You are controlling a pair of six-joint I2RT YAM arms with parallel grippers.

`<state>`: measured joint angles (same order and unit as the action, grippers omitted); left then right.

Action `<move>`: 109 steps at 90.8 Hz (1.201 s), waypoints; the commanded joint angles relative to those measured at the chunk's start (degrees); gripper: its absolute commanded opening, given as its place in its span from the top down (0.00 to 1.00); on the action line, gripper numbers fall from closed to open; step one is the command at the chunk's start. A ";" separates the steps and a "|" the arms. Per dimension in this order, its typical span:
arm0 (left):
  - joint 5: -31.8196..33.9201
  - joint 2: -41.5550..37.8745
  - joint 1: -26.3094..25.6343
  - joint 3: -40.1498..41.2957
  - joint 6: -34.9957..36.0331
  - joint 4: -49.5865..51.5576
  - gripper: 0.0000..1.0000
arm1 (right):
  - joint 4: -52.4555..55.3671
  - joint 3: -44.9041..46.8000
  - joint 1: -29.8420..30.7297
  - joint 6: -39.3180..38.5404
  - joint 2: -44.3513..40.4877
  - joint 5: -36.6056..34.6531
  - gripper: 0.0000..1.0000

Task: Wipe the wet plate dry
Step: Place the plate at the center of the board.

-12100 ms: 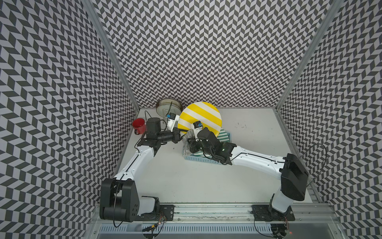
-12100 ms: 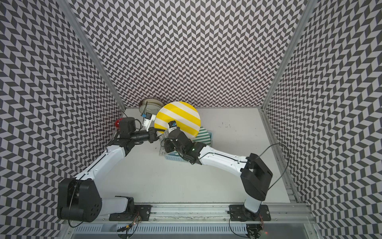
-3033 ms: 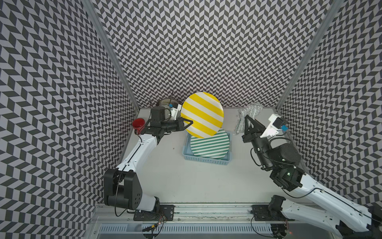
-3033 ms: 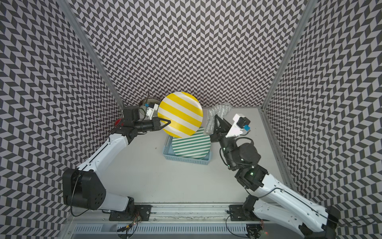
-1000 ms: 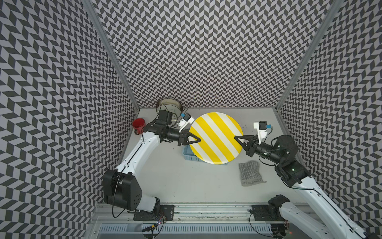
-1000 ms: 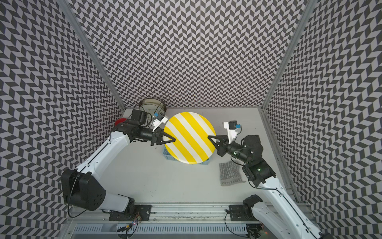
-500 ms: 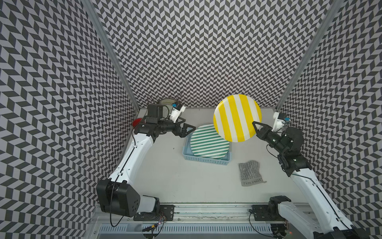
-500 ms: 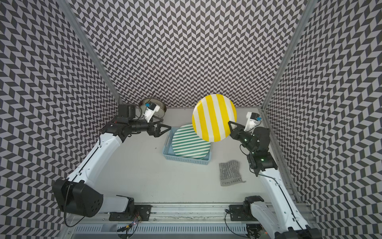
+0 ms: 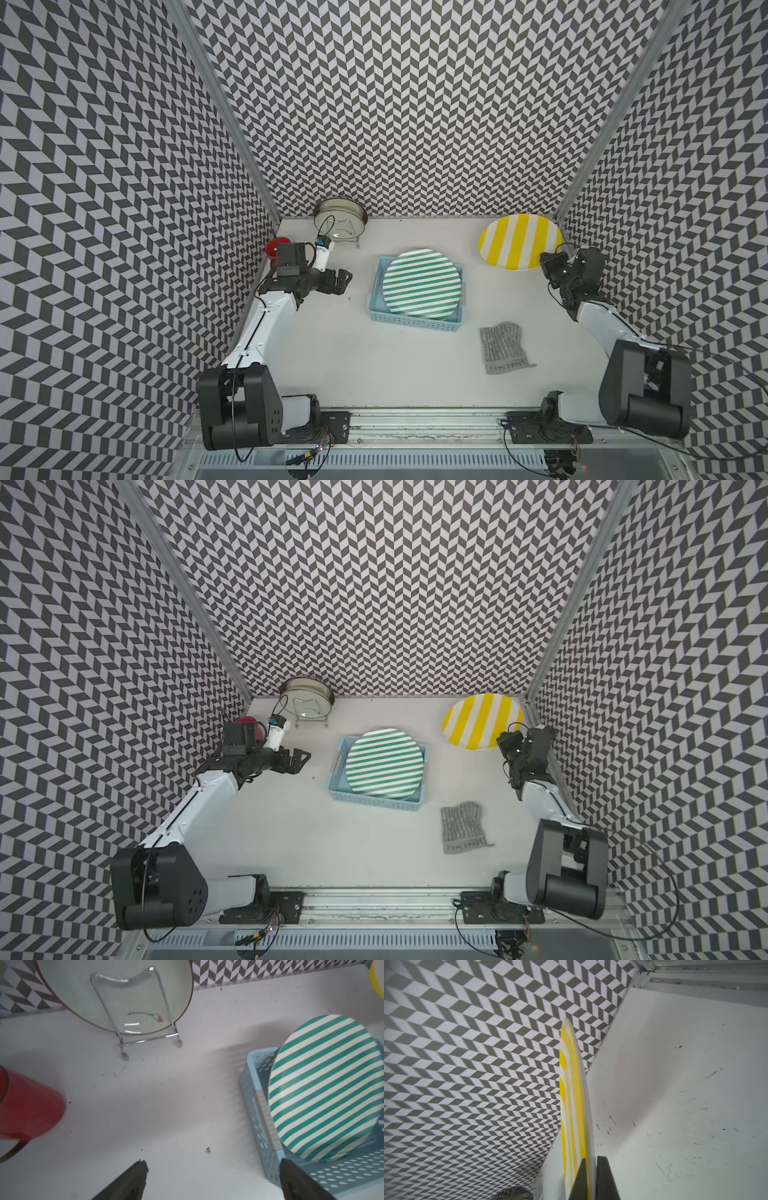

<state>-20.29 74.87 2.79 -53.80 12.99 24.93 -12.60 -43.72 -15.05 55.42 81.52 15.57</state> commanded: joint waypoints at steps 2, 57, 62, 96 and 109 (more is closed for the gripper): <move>3.74 -1.48 -0.02 3.16 0.22 -7.20 0.00 | -9.40 -4.44 -1.88 1.09 5.57 3.56 1.00; -2.92 -0.36 -0.02 5.32 -0.95 -6.96 0.00 | -10.73 -9.19 1.42 -0.74 25.95 5.85 0.78; -3.39 -0.34 -0.06 5.42 -0.95 -6.85 0.00 | -9.57 -9.19 1.40 -1.98 26.53 5.36 0.72; -4.95 2.14 -0.23 5.51 -0.70 -6.43 0.00 | 4.47 -7.38 0.41 -13.06 17.66 -2.08 0.33; -5.69 3.10 -1.10 5.33 -0.51 -6.22 0.00 | 7.82 -4.78 0.81 -16.10 9.33 -3.79 0.30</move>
<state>-24.29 77.19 2.50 -48.45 12.14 19.09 -7.77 -50.24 -14.41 43.90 97.73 14.92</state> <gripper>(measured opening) 0.998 0.699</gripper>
